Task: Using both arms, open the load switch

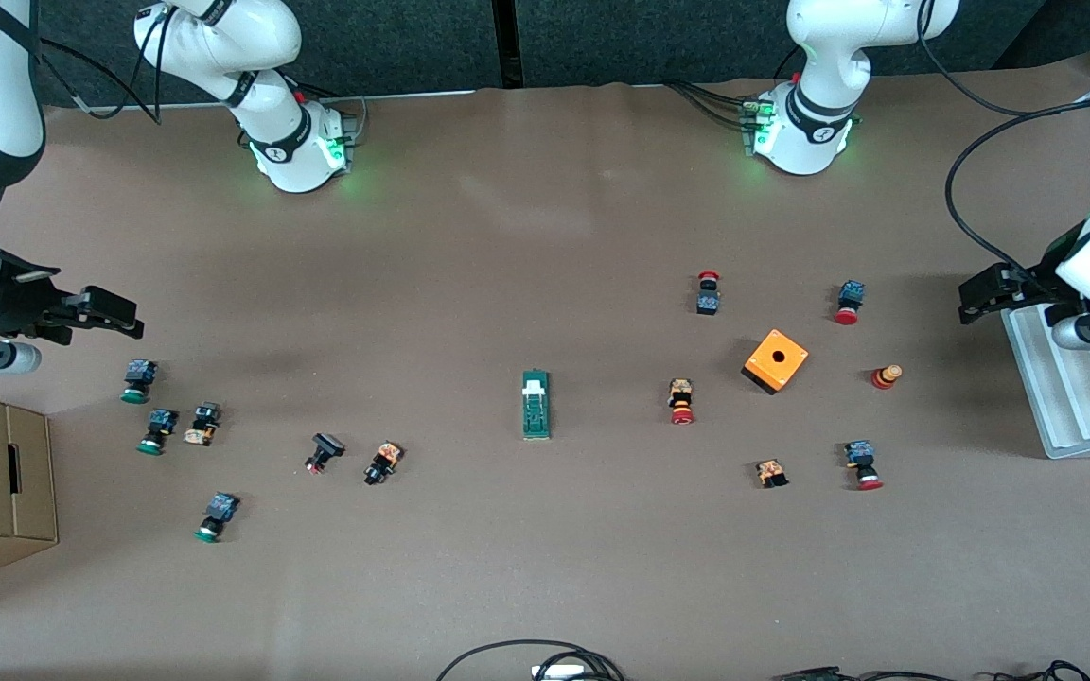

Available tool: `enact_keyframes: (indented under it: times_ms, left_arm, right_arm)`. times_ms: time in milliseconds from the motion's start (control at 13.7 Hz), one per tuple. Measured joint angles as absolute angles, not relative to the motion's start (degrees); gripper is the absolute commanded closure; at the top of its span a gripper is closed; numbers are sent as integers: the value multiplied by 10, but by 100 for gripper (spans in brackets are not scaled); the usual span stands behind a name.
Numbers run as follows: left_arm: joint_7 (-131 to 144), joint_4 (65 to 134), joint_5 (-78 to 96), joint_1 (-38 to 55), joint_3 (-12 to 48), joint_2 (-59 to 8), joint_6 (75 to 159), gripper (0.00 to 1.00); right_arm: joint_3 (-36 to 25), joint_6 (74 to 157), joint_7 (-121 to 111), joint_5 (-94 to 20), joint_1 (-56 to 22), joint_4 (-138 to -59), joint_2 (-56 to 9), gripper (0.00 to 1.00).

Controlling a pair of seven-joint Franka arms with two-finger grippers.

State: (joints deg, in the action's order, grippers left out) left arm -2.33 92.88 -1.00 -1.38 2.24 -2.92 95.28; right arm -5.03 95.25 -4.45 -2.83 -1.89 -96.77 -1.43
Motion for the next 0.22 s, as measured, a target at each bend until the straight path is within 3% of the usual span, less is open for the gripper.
enact_keyframes:
  times_ms: [219]
  left_arm:
    - [-23,927,-10,-13,25,-30,953,0]
  right_arm:
    - [-50,953,-44,-28,-19,-967,-14,0]
